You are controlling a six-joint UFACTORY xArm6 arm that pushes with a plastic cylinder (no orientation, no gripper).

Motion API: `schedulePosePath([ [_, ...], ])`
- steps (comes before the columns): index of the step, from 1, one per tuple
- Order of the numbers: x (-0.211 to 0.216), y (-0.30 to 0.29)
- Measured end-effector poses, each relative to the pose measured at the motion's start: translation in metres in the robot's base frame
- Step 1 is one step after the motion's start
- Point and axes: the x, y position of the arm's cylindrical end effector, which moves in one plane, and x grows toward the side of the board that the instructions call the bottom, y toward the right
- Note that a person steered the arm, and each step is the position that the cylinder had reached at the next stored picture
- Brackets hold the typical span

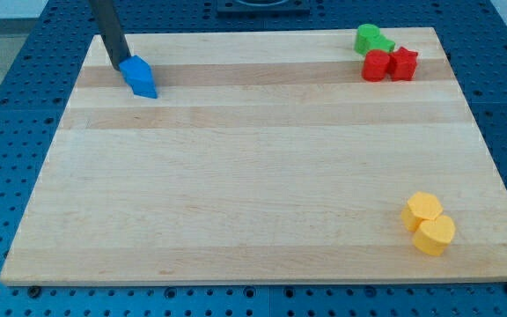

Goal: Move the blue blocks to the left side of the yellow blocks

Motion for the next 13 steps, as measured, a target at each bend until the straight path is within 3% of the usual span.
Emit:
schedulePosePath([
  [2,0.022,0.061],
  [5,0.128,0.083],
  [7,0.168,0.140],
  [9,0.221,0.153],
  [12,0.229,0.261],
  [13,0.246,0.271],
])
